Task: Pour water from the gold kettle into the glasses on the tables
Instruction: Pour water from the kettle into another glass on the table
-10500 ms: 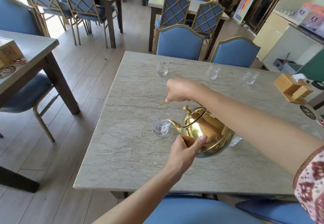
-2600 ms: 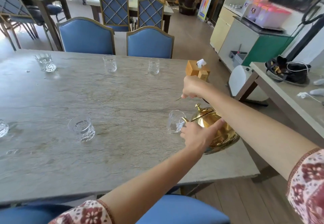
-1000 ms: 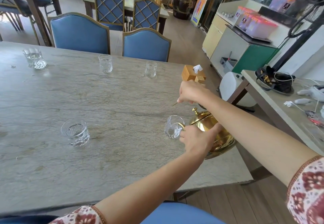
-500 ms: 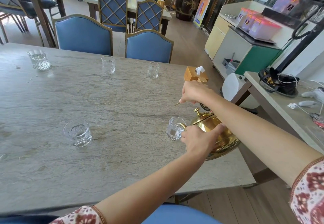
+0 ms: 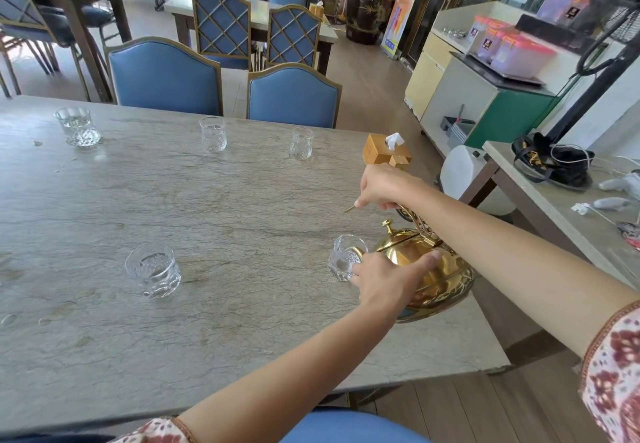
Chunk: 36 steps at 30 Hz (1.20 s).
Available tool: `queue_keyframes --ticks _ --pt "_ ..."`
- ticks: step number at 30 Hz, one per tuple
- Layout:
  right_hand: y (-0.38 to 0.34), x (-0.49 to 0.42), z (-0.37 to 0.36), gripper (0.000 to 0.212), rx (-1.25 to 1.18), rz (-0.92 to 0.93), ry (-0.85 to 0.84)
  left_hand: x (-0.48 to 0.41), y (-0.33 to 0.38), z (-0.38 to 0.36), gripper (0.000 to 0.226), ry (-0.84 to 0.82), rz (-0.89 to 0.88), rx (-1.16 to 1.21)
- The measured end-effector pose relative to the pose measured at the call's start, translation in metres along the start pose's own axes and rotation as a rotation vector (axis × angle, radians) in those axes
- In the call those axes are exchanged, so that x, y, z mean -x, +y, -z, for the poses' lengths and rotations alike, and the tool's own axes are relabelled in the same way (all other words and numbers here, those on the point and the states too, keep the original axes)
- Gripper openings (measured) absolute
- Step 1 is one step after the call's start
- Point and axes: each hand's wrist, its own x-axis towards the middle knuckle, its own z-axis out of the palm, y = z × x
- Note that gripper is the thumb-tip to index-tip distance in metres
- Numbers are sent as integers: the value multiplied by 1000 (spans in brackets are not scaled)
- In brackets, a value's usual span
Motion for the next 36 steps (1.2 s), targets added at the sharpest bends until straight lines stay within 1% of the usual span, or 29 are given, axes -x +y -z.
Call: queue_keyframes --ticks 3,6,7,12,15,18,22,25,27,29,33,36 --pt "6 -3 3 31 -31 8 -36 1 0 1 86 -15 -10 11" --pt "12 -5 5 30 -52 5 -66 3 2 1 79 -27 -26 21" --pt "14 -6 5 29 -50 6 -70 4 3 1 80 -36 -31 26" --pt "19 -5 6 21 -45 16 -64 5 4 -4 105 -59 -42 64" --pt "21 -7 4 22 -49 14 -63 6 5 -5 102 -56 -41 38" --pt "20 -7 2 25 -41 11 -58 8 7 -5 114 -56 -12 44" --pt "16 -4 3 27 -26 9 -61 6 6 -10 123 -53 25 71" --pt "13 -3 4 27 -9 10 -57 6 5 -14 122 -46 25 73" --pt "12 -2 5 23 -3 11 -59 5 5 -13 126 -39 21 69" --pt "11 -2 5 23 -13 12 -61 6 7 -11 124 -33 18 51" --pt "14 1 4 26 -55 15 -53 9 7 -8 111 -26 14 3" --pt "19 6 -1 31 -94 11 -52 12 0 -10 106 -27 1 -60"
